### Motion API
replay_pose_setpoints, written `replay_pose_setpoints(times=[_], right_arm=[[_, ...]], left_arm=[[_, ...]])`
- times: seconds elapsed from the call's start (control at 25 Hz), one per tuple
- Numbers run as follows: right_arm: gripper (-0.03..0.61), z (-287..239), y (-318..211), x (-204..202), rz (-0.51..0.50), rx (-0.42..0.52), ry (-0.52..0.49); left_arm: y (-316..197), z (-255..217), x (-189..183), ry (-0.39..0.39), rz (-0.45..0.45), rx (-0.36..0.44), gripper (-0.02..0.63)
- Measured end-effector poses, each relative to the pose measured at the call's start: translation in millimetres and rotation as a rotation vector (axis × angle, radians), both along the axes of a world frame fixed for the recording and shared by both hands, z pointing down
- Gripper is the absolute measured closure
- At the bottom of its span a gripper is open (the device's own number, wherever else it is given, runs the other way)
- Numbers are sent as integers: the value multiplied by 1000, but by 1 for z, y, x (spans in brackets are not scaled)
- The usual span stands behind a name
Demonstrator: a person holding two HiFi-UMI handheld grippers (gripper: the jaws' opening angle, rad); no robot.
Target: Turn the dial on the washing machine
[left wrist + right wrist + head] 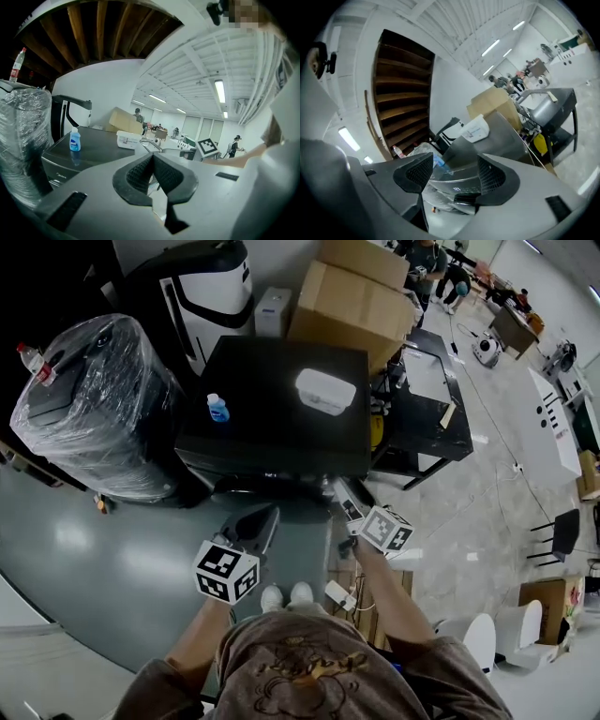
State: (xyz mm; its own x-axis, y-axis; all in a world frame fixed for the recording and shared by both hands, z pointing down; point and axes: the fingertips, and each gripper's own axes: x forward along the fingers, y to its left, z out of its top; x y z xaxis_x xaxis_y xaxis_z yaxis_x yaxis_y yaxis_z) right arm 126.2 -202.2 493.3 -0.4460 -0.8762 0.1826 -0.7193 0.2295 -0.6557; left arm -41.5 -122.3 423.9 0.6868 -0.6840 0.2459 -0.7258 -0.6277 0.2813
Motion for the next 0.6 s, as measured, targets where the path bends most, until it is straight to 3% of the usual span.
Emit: replay_pose_setpoints(times=[0.32, 0.48, 0.52, 0.6], right_arm=[[311, -89, 64, -37, -254, 259, 358], [314, -99, 106, -54, -366, 298, 419], [333, -101, 114, -57, -381, 311, 418], [498, -107, 126, -59, -386, 348, 405]], left_arm=[[5, -30, 2, 30, 63, 0, 621], [19, -32, 1, 15, 69, 27, 622], [21, -33, 1, 13, 70, 44, 621], [25, -33, 2, 25, 70, 79, 621]])
